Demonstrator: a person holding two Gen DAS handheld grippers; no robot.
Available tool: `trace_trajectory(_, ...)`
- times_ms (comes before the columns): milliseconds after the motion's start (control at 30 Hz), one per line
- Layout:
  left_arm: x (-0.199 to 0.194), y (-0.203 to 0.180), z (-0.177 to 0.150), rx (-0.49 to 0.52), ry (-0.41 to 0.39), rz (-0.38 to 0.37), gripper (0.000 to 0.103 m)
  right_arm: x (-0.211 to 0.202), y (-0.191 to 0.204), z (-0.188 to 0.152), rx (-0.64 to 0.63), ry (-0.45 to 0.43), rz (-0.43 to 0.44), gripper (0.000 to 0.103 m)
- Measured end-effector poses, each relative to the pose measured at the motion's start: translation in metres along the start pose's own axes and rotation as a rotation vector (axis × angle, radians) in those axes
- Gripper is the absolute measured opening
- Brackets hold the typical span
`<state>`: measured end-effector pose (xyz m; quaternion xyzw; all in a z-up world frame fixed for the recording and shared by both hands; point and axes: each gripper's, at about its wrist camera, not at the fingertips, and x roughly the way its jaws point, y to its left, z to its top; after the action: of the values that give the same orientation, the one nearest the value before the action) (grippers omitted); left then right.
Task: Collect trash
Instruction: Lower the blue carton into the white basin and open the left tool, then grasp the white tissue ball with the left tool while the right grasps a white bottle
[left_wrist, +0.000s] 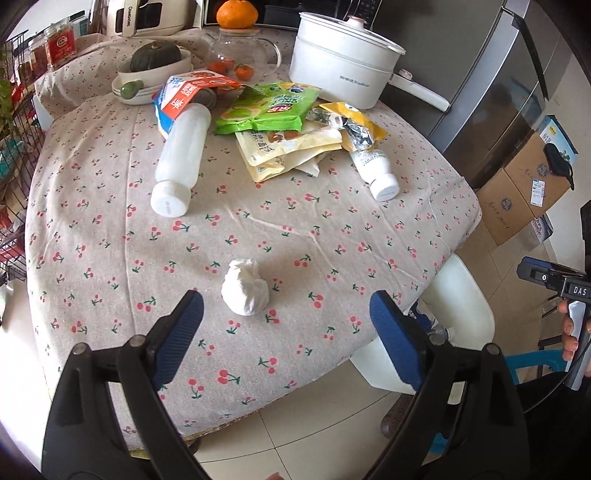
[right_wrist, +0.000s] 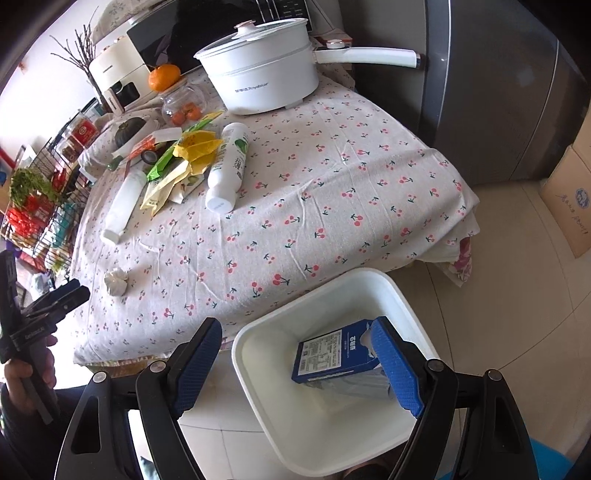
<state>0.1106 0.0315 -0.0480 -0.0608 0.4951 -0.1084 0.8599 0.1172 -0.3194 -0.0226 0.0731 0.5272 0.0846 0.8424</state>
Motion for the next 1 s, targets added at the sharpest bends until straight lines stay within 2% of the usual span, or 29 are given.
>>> trace_trajectory(200,0.017,0.008,-0.009,0.057,0.027,0.061,0.089,0.016,0.036,0.015,-0.056,0.017,-0.006,0.085)
trace_trajectory(367,0.045,0.003,-0.011,0.106,0.055,0.082,0.064,0.032,0.062,0.027,-0.082,0.030,-0.011,0.085)
trace_trajectory(467,0.063,0.005,-0.010,0.079,0.070,0.102,0.049,0.042,0.073,0.033,-0.087,0.042,-0.013,0.085)
trace_trajectory(567,0.067,0.012,-0.007,0.033,0.039,0.115,0.034,0.051,0.083,0.039,-0.101,0.049,-0.018,0.085)
trace_trajectory(733,0.058,0.021,-0.014,-0.027,-0.042,0.134,0.031,0.065,0.087,0.050,-0.094,0.040,-0.031,0.085)
trace_trajectory(867,0.041,0.030,-0.031,-0.188,-0.092,0.052,0.031,0.082,0.091,0.066,-0.096,0.002,-0.058,0.085)
trace_trajectory(1000,0.021,0.027,-0.041,-0.219,-0.150,0.040,0.031,0.110,0.097,0.086,-0.113,-0.057,-0.087,0.085)
